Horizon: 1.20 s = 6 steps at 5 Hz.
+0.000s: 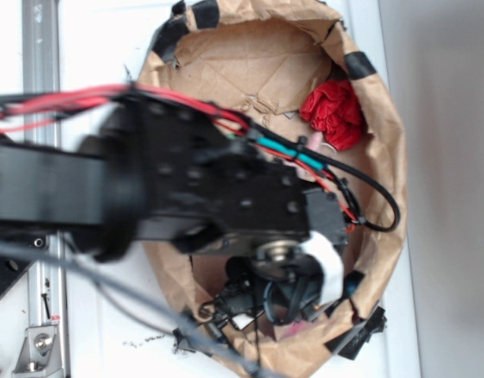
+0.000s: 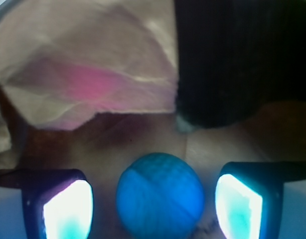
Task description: Grab the blue ball.
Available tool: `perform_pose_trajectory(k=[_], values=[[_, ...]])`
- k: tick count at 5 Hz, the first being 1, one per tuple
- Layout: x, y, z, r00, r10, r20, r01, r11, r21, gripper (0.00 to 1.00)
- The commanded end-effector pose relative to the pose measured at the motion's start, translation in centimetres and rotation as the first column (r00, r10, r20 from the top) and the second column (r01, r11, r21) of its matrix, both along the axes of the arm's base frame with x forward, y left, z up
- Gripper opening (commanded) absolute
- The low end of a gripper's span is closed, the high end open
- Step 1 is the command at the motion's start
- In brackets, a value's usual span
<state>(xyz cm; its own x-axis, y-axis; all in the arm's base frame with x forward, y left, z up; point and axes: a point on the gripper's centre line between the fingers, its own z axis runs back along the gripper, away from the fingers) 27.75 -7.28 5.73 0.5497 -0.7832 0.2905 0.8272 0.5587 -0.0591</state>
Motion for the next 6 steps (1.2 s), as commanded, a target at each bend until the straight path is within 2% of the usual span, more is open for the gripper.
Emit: perform_pose_trajectory(k=[1, 2, 3, 4, 5, 6], values=[[-1.7, -3.2, -2.8, 0.996, -0.084, -0.002, 0.084, 0.992, 0.099, 0.00], [-0.4, -1.9, -2.1, 0.988, -0.015, 0.151, -0.021, 0.972, 0.234, 0.00], [0.9, 0.4, 0.4, 0.975, 0.127, 0.181, -0.166, 0.961, 0.220, 0.00], [2.1, 4.1, 5.4, 0.935, 0.316, 0.164, -0.346, 0.915, 0.208, 0.00], [0.7, 6.2, 10.1, 0.874, 0.485, 0.018, -0.470, 0.835, 0.286, 0.00], [-0.9, 7.6, 14.3, 0.727, 0.686, 0.024, -0.664, 0.693, 0.280, 0.00]])
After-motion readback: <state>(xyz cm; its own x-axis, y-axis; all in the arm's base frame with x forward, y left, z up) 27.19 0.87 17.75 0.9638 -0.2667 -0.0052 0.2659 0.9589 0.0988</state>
